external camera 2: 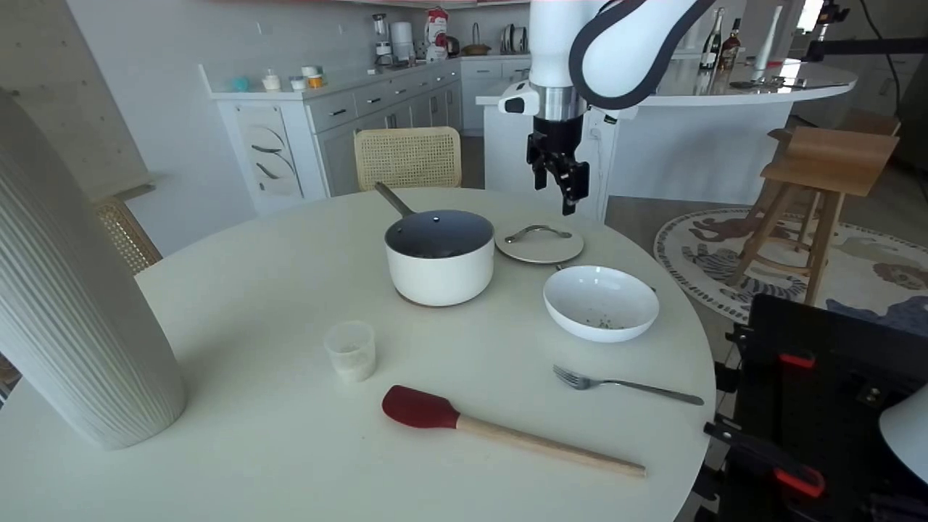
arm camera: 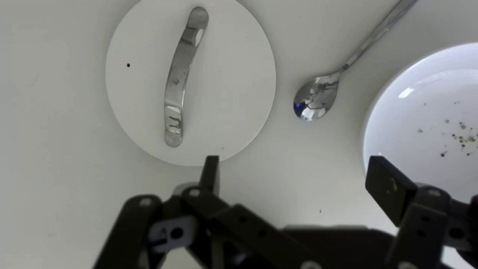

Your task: Remove the white lid from the white pot

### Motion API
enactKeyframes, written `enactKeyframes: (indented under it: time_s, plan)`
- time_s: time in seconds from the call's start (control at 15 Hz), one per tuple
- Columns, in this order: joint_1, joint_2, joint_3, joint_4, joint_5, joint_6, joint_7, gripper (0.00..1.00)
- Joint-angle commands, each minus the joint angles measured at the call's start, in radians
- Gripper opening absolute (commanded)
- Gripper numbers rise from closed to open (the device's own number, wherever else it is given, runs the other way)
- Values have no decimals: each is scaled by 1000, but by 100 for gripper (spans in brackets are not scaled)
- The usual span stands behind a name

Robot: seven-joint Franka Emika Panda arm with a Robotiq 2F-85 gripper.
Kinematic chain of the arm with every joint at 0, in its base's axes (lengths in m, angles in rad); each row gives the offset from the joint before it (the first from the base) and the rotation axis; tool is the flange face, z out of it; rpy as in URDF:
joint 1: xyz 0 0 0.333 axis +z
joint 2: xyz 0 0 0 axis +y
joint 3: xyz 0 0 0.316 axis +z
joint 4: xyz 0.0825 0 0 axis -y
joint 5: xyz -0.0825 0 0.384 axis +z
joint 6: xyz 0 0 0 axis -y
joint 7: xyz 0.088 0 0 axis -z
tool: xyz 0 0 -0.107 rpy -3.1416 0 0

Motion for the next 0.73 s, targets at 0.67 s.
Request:
enactKeyframes:
  time_s: [0.67]
  plan:
    - [30, -81, -16, -77, -99, 53, 82, 100]
